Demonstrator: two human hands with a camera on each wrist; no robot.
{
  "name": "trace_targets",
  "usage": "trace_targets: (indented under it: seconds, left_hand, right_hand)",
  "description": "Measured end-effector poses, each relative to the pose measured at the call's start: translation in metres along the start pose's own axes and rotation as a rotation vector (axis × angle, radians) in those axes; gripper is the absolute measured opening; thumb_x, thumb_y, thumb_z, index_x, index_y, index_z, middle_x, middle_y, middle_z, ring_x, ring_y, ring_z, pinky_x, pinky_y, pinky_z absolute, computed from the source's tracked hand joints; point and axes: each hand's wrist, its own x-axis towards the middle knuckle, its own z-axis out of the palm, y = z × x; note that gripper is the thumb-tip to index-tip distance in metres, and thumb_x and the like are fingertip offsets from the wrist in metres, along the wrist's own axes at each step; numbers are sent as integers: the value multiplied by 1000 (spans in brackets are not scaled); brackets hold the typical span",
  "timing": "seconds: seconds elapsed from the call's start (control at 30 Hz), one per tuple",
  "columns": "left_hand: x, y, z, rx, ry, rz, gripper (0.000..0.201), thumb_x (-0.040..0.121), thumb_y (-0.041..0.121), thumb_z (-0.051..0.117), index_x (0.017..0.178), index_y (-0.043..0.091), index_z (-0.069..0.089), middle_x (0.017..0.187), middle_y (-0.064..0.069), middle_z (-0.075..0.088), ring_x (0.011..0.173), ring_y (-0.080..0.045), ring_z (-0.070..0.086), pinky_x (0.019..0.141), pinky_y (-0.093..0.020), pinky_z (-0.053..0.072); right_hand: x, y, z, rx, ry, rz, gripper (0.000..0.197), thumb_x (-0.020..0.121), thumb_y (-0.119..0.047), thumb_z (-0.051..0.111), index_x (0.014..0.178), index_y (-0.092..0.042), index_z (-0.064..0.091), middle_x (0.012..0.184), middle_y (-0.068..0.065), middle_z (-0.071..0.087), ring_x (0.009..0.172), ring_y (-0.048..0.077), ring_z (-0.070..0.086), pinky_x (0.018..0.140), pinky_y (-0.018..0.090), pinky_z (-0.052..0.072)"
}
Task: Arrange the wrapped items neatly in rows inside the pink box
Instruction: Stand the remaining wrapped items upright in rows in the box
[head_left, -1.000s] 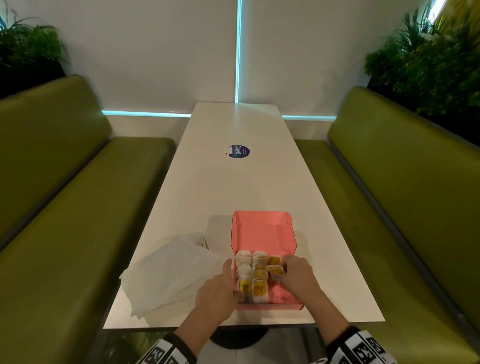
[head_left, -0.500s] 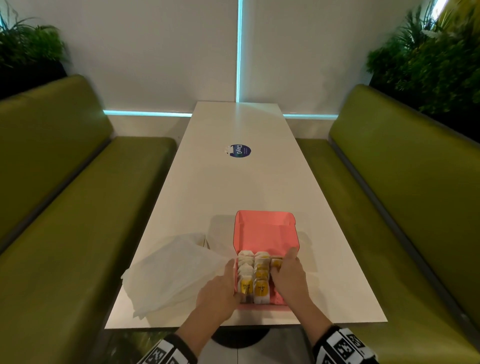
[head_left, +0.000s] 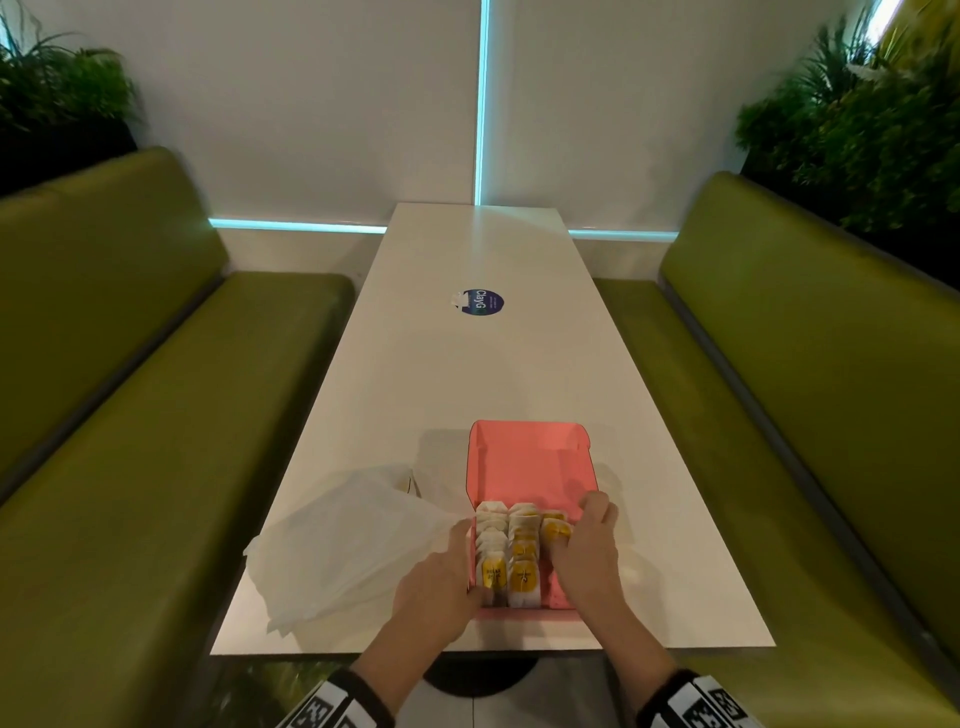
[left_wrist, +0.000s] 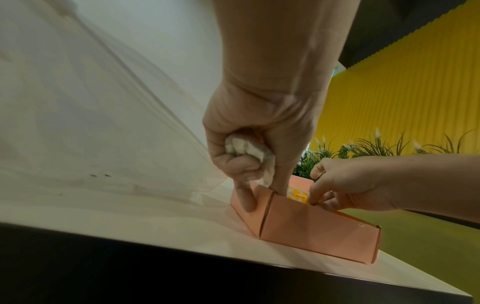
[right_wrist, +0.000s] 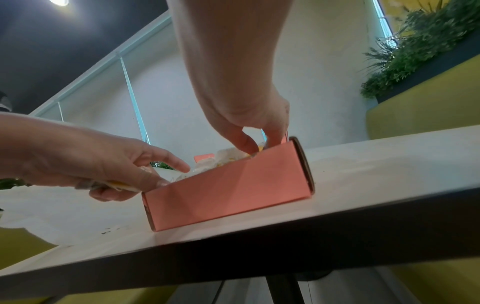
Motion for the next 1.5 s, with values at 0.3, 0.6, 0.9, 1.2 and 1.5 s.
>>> trace_targets:
  seconds: [0.3, 0.6, 0.9, 1.2, 1.5]
  left_hand:
    - [-1, 2, 1, 43, -2, -16, 56, 93, 45, 49, 138, 25, 24, 124, 2, 56, 106, -14, 58, 90, -25, 46]
    - [0, -2, 5, 107, 32, 18, 49, 95, 45, 44, 138, 25, 29, 124, 3, 57, 107, -14, 58, 89, -23, 45]
    - [4, -5, 9, 113, 43, 16, 52, 94, 49, 45, 138, 27, 30, 125, 5, 56, 107, -12, 57, 88, -21, 45]
    - [7, -10, 12, 135, 19, 3, 53, 93, 47, 49, 138, 27, 29, 123, 5, 57, 105, -12, 58, 88, -23, 47]
    - [-2, 7, -18, -139, -39, 14, 70, 89, 37, 58, 142, 27, 14, 117, -4, 59, 96, -14, 60, 79, -20, 47]
  right_hand:
    - [-8, 10, -10, -400, -197, -20, 22, 97, -23, 45, 112, -12, 54, 112, 4, 60, 94, 15, 58, 77, 19, 42]
    - [3, 6, 6, -371, -160, 33, 25, 99, -22, 36, 109, -11, 55, 108, 7, 61, 96, 21, 60, 78, 27, 49]
    - [2, 3, 8, -314, -140, 10, 18, 94, -18, 43, 105, -10, 56, 103, 7, 60, 94, 22, 56, 68, 26, 37]
    - [0, -4, 1, -206, -156, 5, 7, 91, -12, 48, 85, -15, 50, 83, -1, 52, 78, 13, 41, 61, 21, 29]
    - [4, -10, -16, -381, -272, 33, 12, 88, -11, 44, 91, -10, 56, 94, 7, 60, 89, 22, 58, 77, 29, 47]
